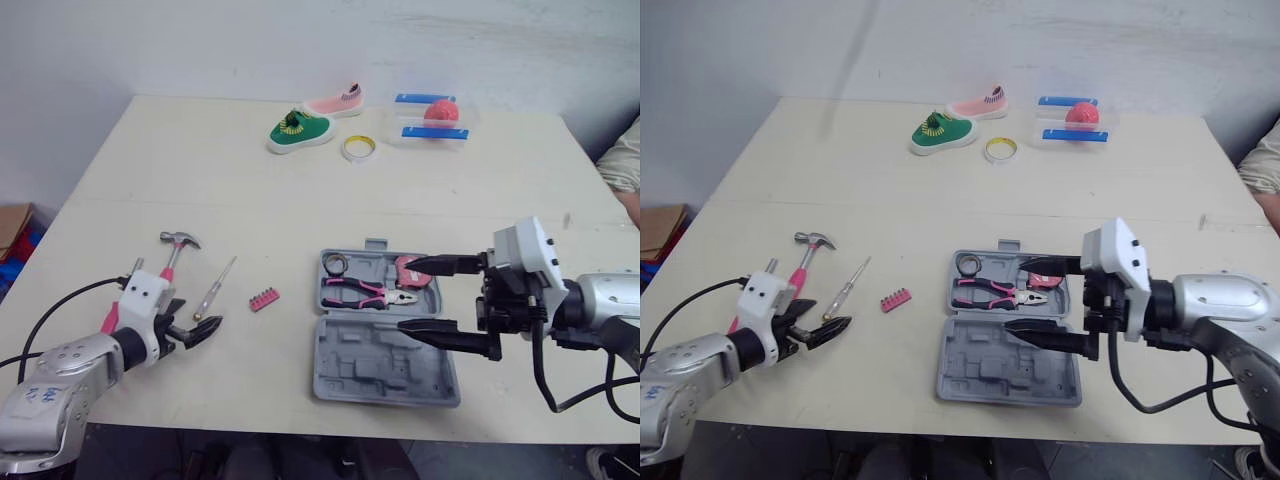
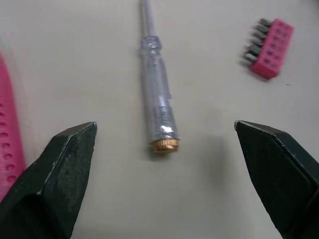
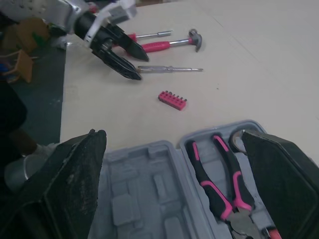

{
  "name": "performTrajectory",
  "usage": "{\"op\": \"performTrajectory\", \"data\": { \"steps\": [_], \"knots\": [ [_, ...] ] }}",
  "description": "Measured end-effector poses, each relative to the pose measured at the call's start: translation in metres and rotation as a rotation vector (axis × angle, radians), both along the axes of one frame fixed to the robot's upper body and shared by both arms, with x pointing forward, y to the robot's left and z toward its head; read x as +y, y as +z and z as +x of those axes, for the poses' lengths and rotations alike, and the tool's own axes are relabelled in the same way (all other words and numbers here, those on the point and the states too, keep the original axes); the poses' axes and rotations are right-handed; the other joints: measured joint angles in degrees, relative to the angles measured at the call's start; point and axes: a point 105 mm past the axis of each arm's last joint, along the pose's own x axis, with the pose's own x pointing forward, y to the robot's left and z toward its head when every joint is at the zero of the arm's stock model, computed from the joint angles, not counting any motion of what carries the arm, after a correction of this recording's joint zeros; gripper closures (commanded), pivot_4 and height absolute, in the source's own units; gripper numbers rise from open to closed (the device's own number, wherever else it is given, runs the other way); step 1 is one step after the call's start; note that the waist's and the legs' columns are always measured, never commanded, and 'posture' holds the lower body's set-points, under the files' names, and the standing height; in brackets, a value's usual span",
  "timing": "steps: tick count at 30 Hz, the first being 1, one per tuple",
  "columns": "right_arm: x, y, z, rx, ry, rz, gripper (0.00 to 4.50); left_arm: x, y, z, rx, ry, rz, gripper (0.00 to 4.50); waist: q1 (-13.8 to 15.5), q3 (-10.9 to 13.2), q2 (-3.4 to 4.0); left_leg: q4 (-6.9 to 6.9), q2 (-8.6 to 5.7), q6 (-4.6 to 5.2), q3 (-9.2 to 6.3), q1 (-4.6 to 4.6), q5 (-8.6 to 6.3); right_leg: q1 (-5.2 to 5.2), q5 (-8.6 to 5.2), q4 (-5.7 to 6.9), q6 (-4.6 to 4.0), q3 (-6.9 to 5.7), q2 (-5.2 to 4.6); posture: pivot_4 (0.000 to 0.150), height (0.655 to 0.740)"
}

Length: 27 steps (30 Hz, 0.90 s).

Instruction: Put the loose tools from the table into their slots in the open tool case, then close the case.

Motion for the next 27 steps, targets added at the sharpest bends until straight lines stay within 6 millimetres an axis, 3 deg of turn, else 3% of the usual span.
{"op": "performTrajectory", "data": {
  "steps": [4,9,12,14,16,18,20,22,27],
  "knots": [
    [0.009,0.001,0.001,-0.013,0.040,-0.004,0.00,-0.006,-0.002,0.015,-0.009,0.037,0.002,1.20,0.2,0.0,0.00,0.03,-0.02,0.03,-0.01,0.00,0.02,0.01,0.00,0.03,0.00,0.00,-0.02,0.150,0.7304],
    [0.015,0.001,0.000,-0.020,0.072,-0.006,0.00,-0.015,-0.004,0.020,-0.013,0.034,0.001,3.21,1.1,0.0,0.01,0.05,-0.01,0.01,0.00,0.01,0.03,0.00,0.00,0.07,0.00,0.00,-0.03,0.150,0.7304],
    [0.015,0.002,0.000,-0.022,0.072,-0.006,0.00,-0.011,-0.002,0.020,-0.011,0.035,0.012,4.48,1.3,0.0,0.00,0.05,-0.01,0.00,-0.01,0.00,0.02,-0.01,0.00,0.07,-0.01,-0.01,-0.03,0.150,0.7304],
    [0.013,0.001,0.000,-0.018,0.064,-0.016,0.00,-0.005,0.005,0.018,-0.011,0.004,0.021,4.48,1.3,0.0,-0.01,0.05,0.01,-0.02,-0.01,-0.06,0.03,-0.07,-0.02,0.07,-0.03,-0.04,-0.03,0.150,0.7304],
    [0.011,0.000,0.001,-0.017,0.054,-0.025,0.00,-0.001,0.025,0.020,-0.057,-0.035,0.031,4.48,1.3,0.0,-0.01,0.05,0.02,-0.15,-0.02,-0.06,0.09,-0.08,-0.04,0.07,-0.07,-0.06,-0.03,0.150,0.7304],
    [0.005,-0.004,-0.001,0.000,0.038,-0.055,0.00,-0.013,0.046,0.022,-0.098,-0.152,0.046,4.48,1.5,0.0,-0.01,0.05,0.00,-0.15,-0.08,-0.09,0.09,-0.05,-0.09,0.02,-0.17,-0.11,-0.05,0.150,0.7304],
    [-0.006,-0.010,-0.006,0.037,0.020,-0.095,0.00,-0.052,0.067,0.012,-0.108,-0.414,0.073,4.48,2.4,0.0,-0.02,0.05,-0.06,-0.18,-0.11,-0.14,0.08,-0.01,-0.15,-0.13,-0.28,-0.15,-0.09,0.150,0.7304],
    [-0.015,-0.020,-0.012,0.090,0.005,-0.124,0.00,-0.090,0.074,-0.005,-0.080,-0.655,0.105,4.48,2.9,0.0,0.04,0.05,-0.10,-0.13,-0.03,-0.16,0.00,0.06,-0.11,-0.26,-0.19,-0.09,-0.11,0.150,0.7304],
    [-0.032,-0.035,-0.017,0.173,-0.056,-0.190,0.00,-0.135,0.052,-0.025,0.069,-0.958,0.186,4.48,2.6,0.0,0.02,0.11,-0.06,-0.09,0.04,-0.24,-0.05,0.00,0.09,-0.38,0.18,0.02,0.03,0.150,0.7304]
  ]
}}
